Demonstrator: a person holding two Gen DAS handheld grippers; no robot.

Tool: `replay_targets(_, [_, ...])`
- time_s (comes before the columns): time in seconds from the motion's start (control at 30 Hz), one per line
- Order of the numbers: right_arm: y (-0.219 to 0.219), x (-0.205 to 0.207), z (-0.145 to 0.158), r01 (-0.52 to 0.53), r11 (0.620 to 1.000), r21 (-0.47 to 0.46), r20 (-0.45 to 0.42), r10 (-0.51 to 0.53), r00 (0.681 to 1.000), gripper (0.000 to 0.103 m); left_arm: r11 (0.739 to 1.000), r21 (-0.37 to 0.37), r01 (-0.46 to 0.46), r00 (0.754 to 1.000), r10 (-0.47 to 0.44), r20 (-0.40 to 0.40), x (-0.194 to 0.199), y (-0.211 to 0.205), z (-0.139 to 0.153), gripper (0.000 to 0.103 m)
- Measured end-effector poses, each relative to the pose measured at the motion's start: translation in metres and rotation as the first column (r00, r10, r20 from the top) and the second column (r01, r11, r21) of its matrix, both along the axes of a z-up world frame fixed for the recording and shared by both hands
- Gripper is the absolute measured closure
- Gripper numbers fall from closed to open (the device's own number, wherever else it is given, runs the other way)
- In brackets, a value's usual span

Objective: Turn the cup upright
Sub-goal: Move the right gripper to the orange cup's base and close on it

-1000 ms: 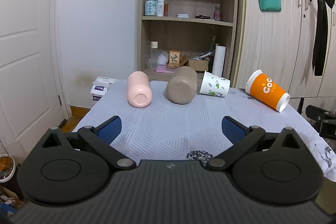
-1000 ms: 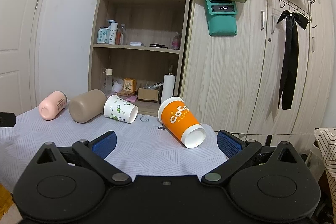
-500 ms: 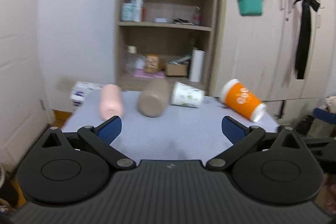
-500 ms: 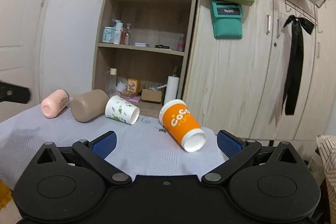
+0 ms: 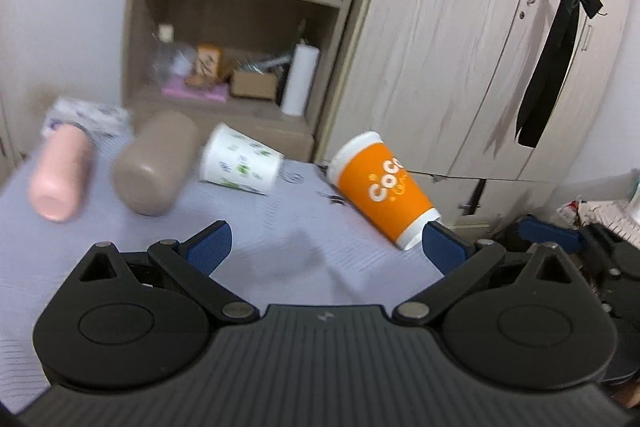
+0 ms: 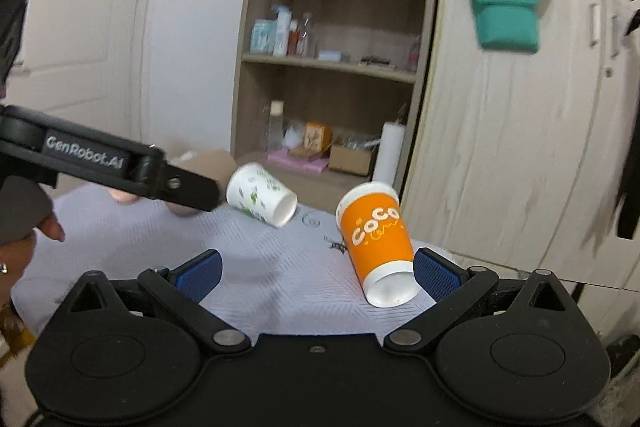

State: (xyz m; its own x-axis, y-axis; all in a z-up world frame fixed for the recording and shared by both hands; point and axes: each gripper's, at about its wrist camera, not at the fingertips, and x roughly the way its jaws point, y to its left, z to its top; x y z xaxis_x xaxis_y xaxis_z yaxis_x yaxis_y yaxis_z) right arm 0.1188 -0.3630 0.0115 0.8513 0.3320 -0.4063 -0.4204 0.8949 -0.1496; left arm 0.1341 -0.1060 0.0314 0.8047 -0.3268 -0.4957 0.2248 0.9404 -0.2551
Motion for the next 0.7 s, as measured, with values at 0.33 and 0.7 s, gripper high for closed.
replay_targets(0.33, [-0.022,0.096,-0.026,-0.05,0.999,0.022,-0.172,0.053,0.984,0.001,0.996,-0.084,-0.014,0.998,0.008,-0.066,0.055,-0.027,-0.033,0.002])
replay_targets(0.7, [-0.033,0.145,-0.044,-0.038,0.999,0.003,-0.267,0.037,0.963,0.012,0.993,-0.109,-0.043,0.995,0.032,-0.098,0.072,-0.025,-0.049,0.002])
